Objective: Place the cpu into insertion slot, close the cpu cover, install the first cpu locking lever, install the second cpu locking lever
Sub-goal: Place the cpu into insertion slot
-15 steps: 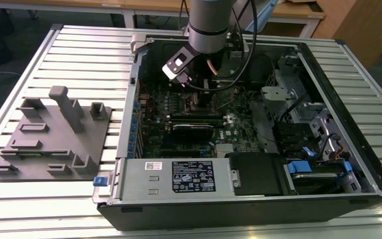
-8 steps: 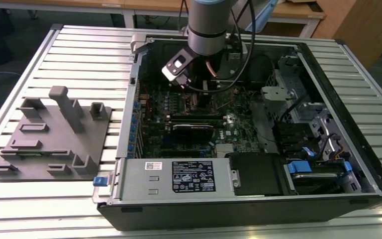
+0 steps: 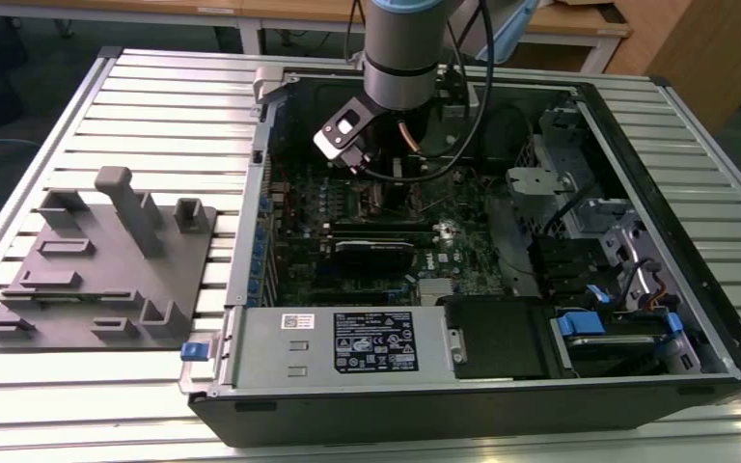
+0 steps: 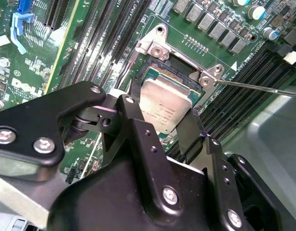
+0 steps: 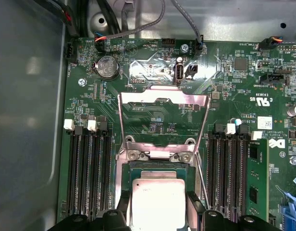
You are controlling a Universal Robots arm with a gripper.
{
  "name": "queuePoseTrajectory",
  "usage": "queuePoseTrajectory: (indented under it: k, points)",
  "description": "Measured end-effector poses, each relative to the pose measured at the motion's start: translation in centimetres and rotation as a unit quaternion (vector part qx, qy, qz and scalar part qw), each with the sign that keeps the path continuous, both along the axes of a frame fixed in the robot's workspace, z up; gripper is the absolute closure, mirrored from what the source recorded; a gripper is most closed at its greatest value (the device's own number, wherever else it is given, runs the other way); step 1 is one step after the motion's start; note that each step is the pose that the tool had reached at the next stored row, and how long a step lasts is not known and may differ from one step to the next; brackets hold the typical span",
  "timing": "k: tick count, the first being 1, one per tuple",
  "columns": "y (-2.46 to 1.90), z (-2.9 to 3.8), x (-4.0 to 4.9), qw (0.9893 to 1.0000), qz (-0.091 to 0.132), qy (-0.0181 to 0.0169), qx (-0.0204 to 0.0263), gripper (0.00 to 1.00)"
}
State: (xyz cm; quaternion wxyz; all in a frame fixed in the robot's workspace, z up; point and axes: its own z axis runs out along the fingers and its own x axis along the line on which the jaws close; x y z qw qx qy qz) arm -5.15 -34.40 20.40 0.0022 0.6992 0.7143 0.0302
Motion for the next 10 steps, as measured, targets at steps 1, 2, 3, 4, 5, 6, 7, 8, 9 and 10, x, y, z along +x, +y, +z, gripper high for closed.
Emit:
queuePoseTrajectory:
  k: [1,2,3,4,5,6,7,8,9,10]
  points:
    - [0.00,0.00,0.00,1.0000,0.000,0.0000,0.0000,0.46]
    - [0.00,-0.04,0.00,1.0000,0.000,-0.0001,0.0002,0.46]
    - [0.01,-0.09,0.00,1.0000,0.000,-0.0002,0.0003,0.46]
    - [0.04,-0.13,-0.02,1.0000,0.000,-0.0001,0.0001,0.46]
    - [0.07,-0.16,-0.02,1.0000,0.000,0.0000,0.0001,0.46]
    - [0.07,-0.21,-0.02,1.0000,-0.001,-0.0001,0.0001,0.46]
    - [0.07,-0.27,-0.02,1.0000,-0.002,0.0000,0.0001,0.46]
    - [0.07,-0.34,-0.02,1.0000,-0.004,0.0000,0.0000,0.46]
    - [0.07,-0.40,-0.03,1.0000,-0.007,0.0000,0.0000,0.46]
    - [0.07,-0.46,-0.04,1.0000,-0.010,0.0000,0.0000,0.46]
